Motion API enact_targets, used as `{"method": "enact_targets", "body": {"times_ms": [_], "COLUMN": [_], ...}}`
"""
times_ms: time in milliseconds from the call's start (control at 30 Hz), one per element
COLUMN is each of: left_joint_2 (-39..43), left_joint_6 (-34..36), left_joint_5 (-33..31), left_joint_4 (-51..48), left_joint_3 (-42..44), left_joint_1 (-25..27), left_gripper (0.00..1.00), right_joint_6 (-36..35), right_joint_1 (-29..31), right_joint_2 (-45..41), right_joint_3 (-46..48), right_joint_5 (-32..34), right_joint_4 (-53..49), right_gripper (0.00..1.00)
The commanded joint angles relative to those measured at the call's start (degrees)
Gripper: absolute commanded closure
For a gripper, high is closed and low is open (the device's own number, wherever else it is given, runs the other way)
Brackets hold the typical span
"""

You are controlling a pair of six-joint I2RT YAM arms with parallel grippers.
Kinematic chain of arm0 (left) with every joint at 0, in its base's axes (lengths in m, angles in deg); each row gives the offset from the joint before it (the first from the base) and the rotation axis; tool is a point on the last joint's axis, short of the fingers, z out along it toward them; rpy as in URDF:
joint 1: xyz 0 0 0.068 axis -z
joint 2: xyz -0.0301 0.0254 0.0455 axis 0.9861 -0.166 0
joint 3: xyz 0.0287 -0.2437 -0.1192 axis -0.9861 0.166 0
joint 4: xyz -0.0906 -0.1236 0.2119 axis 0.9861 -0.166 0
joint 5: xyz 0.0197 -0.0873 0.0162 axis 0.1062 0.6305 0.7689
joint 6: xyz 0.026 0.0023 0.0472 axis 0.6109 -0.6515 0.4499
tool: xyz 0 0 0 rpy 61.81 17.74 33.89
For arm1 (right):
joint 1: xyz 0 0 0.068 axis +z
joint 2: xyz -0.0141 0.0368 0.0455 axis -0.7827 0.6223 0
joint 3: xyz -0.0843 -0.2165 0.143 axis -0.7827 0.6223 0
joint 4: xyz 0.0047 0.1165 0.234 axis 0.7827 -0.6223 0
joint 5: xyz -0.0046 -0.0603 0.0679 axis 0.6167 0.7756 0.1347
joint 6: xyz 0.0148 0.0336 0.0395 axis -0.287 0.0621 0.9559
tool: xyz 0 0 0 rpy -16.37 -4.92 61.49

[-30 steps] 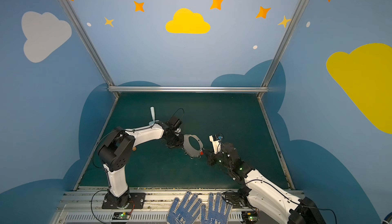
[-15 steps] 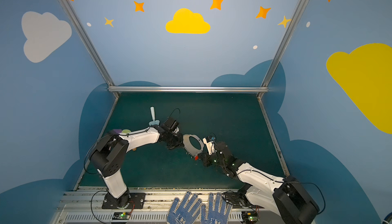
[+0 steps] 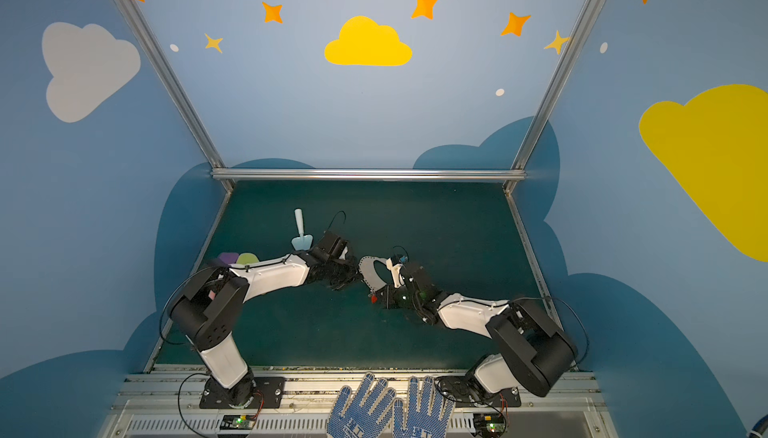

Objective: Put the keys on the keyring

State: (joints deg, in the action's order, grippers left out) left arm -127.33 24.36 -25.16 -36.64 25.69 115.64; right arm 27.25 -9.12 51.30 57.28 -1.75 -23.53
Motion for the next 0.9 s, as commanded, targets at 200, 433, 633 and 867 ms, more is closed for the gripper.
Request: {"method": "enact_targets", "body": {"times_ms": [200,433,633,867], "left_joint_2": [3.62,3.81,3.98,4.29], "left_joint_6": [-3.67,-4.94,-4.94,-5.03], "left_joint_5": [-3.67,-3.64,-3.6,-4.22], "left_joint_4": [4.91,6.39,6.55,6.61], "left_joint_3": [2.6,3.22,3.01,3.29], "left_joint_1": [1.33,1.85,1.98,2.24], "left_gripper": [0.96,0.96,0.96,0.96], "right_joint_6": [4.48,4.33,3.65,3.92], "right_joint_1": [1.28,1.75,2.11,2.08], "right_joint_2": [3.09,2.97,2.21,2.44], "right_joint_3": [-3.53,-4.54,-5.04,-5.72], "right_joint_5": [5.86,6.96,8.56,8.92], "right_joint_4": [-1.97,-1.79,-2.8,-2.2], "right_gripper": [1.0,1.0,1.0,1.0]}}
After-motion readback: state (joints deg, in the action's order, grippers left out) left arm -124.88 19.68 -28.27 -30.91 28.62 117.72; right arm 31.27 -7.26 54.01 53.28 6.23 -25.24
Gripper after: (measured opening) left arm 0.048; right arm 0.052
